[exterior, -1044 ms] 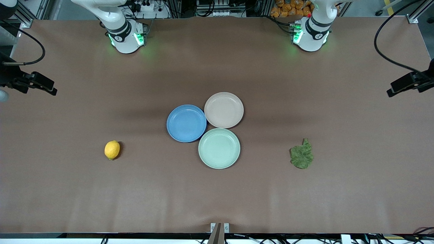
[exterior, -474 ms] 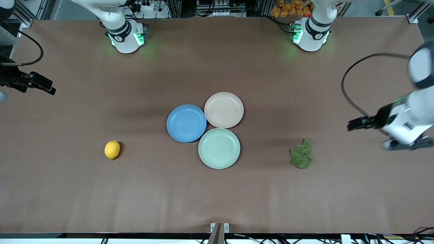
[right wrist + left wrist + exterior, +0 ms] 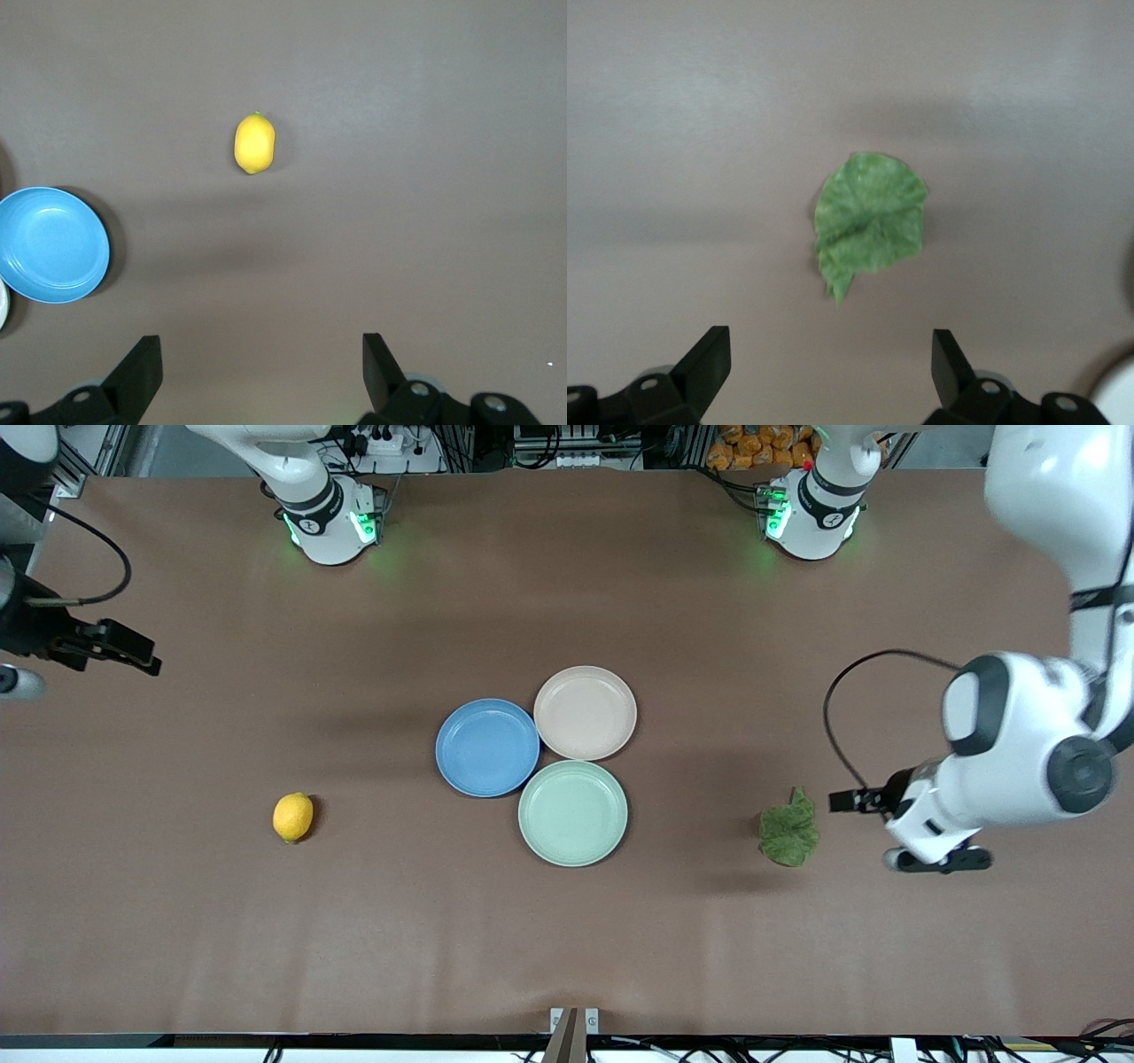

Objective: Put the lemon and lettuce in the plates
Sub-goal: 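Reach the right gripper to the lemon while the left gripper reaches the lettuce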

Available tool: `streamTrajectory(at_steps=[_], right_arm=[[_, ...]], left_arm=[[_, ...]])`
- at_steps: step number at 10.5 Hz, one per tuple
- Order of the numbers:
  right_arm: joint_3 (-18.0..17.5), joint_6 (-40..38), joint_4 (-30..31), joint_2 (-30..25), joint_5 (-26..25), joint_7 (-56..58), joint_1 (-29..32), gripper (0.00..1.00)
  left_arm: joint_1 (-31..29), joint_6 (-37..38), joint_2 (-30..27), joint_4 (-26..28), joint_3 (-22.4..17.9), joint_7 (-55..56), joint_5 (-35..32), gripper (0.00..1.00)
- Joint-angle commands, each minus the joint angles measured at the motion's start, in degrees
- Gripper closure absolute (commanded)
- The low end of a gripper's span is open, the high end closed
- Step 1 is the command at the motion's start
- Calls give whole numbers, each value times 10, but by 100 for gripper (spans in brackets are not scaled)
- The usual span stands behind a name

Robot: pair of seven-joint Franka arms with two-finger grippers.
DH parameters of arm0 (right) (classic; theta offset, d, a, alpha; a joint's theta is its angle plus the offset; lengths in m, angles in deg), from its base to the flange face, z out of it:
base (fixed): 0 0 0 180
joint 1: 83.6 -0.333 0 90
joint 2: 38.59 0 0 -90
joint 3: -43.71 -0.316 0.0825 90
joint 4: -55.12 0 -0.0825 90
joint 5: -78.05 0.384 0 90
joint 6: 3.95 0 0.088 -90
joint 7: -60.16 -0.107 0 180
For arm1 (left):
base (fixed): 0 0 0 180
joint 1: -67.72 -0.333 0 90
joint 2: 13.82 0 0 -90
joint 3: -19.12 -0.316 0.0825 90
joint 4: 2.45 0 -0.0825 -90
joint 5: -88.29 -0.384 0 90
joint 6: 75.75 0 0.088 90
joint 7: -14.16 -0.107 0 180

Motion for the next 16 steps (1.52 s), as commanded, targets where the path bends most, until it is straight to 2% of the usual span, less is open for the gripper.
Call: streamTrajectory(at_steps=[1,4,7,12,16], right_arm=[[0,39,29,18,6,5,-7,0],[1,64,33,58,6,-1,-15,0],[1,78,37,116,6,0,-22,0],[0,233,146,145,6,-1,-28,0],[1,319,148,219,6,-1,-24,0]], left_arm=[[12,-51,45,7,0,-14,1,0],[26,-99,86,10,-2,-19,-17,0],[30,-112,94,16,-1,-19,-33,0],[27,-137,112,20,-6,-20,-34,0],[22,-167,119,33,-6,-22,-46,0]])
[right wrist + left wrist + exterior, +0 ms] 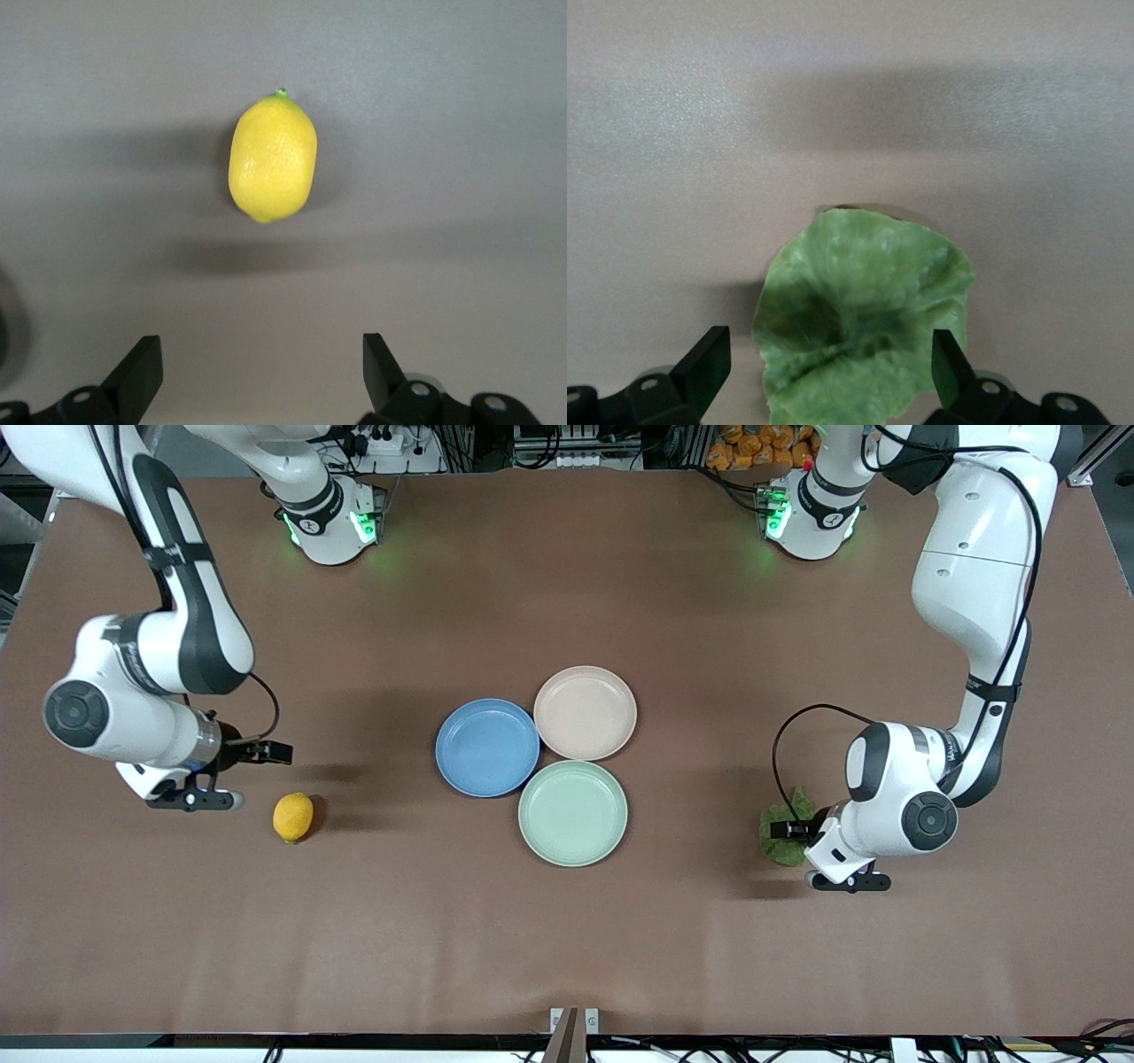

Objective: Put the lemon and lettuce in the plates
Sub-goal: 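Close the right gripper on the lemon while the left gripper grasps the lettuce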

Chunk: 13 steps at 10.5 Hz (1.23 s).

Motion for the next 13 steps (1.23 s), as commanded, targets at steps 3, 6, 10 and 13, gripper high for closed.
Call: streamTrajectory(at_steps=[3,6,10,13], right_arm=[[2,101,-11,76,10,-2,8,0],[2,122,-42,126,13,-6,8,0],[2,126,-64,155,13,-6,6,7],[2,126,-87,174,14,-6,7,56]], left_arm=[[-7,-21,-2,12,0,-16,-20,11],[-8,-20,-3,12,0,-16,-19,47],[-8,-20,-4,12,1,-17,-18,65],[-5,-12,-10,7,4,-14,-14,83]])
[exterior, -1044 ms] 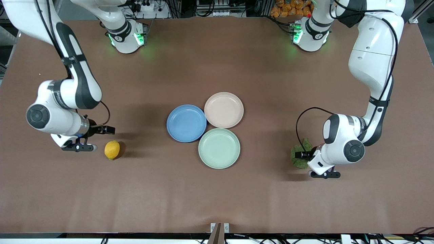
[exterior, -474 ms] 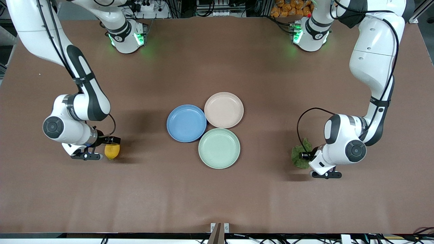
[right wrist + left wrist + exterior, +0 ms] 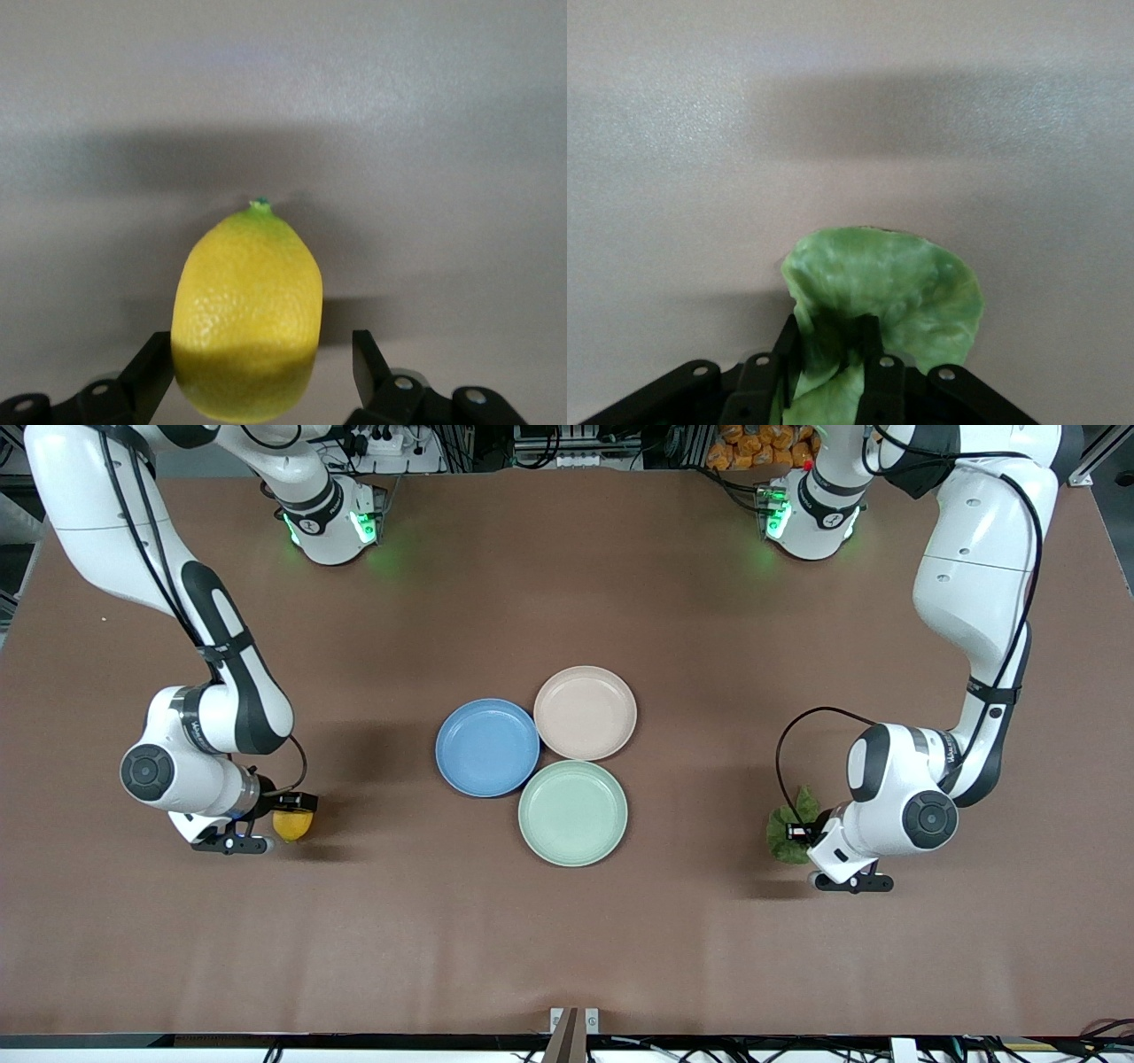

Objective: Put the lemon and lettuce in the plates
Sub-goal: 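Close the right gripper on the lemon while the left gripper grasps the lettuce, then carry the lemon over the blue plate while the left gripper carries lettuce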

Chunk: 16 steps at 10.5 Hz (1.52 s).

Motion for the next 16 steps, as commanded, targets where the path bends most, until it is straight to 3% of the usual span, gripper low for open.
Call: streamTrajectory(at_steps=[1,3,6,8,10,13,16], right_arm=[[-2,-2,-26,19,13,-1,-2,100],[-4,-9,-40,17,13,-6,-4,100],[-6,-149,-118,12,59,-42,-26,100],[-6,-175,-144,3,92,-108,-61,100],[-7,-183,-162,3,93,-215,-122,100],[-4,-165,-167,7,88,-316,-222,100],[-4,-115,-162,22,86,-371,-294,100]], left_arm=[[1,7,-14,2,4,-7,-8,89],[-1,14,-19,3,4,-9,-8,100],[4,49,-34,-3,5,-2,-5,100],[5,99,-62,-10,30,6,25,100],[10,144,-85,-10,45,55,67,100],[1,221,-112,-7,141,188,74,100],[4,235,-112,-3,213,298,83,100]])
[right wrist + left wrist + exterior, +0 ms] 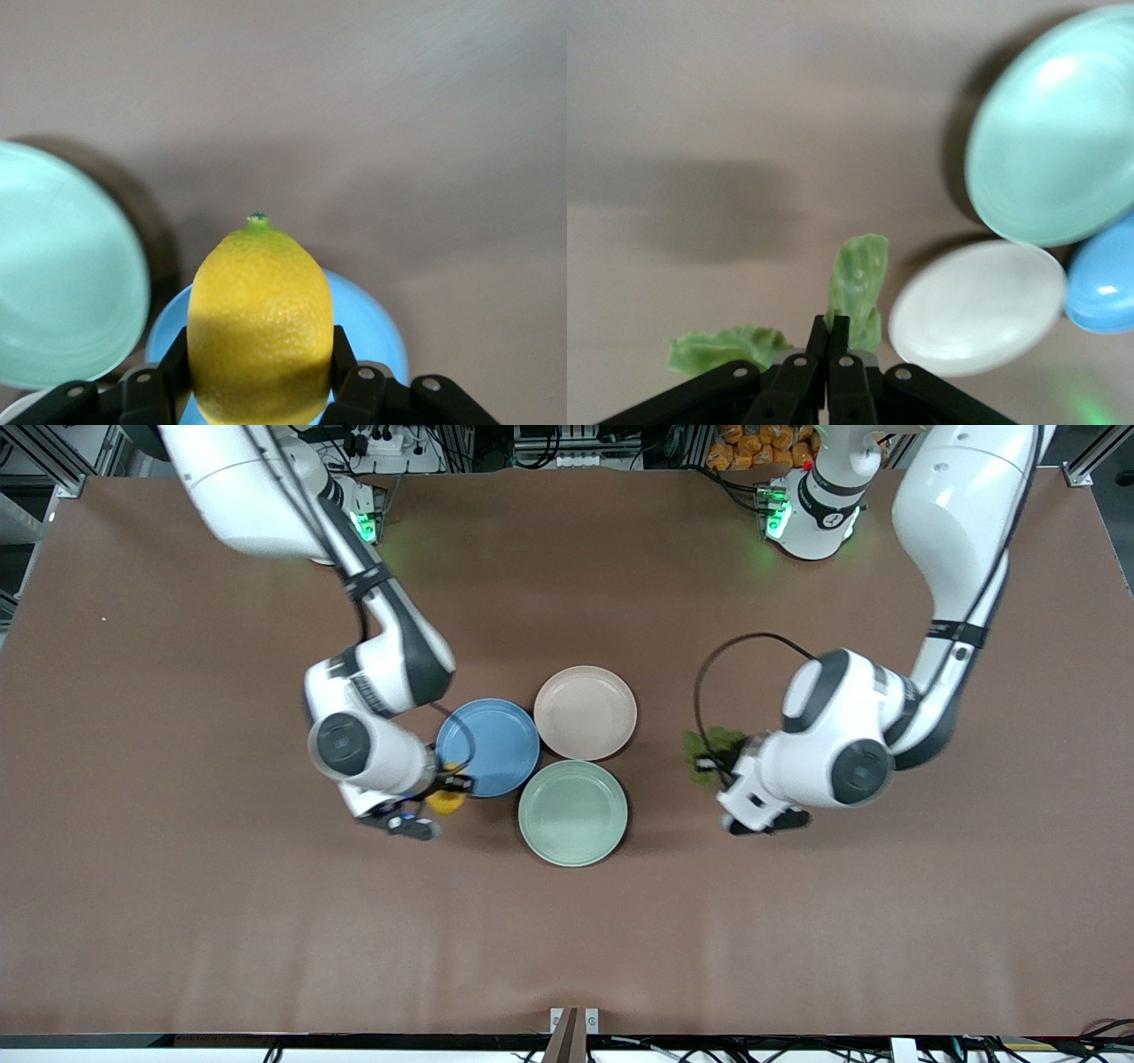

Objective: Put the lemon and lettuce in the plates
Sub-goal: 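Carry the lemon over the blue plate while the left gripper carries lettuce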

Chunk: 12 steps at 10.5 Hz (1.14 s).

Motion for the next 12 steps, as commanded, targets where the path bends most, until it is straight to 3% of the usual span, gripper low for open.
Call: streamTrajectory(at_steps=[1,4,8,9,10,11,12], right_arm=[[7,42,2,21,3,-47,-50,100],[11,68,50,31,-49,-112,-95,100],[11,68,84,28,-59,-115,-88,100],[11,68,85,28,-59,-115,-89,94],[11,67,84,26,-59,-119,-88,15],[11,62,78,23,-59,-133,-86,0],[11,59,71,19,-59,-133,-79,0]], left_arm=[[2,8,-5,18,32,61,17,100],[27,2,0,18,34,103,57,100],[61,-75,28,19,34,145,85,100],[67,-86,33,20,33,153,85,100],[68,-91,37,22,33,153,85,100],[68,-101,41,25,33,154,86,100],[70,-113,42,32,33,160,86,100]])
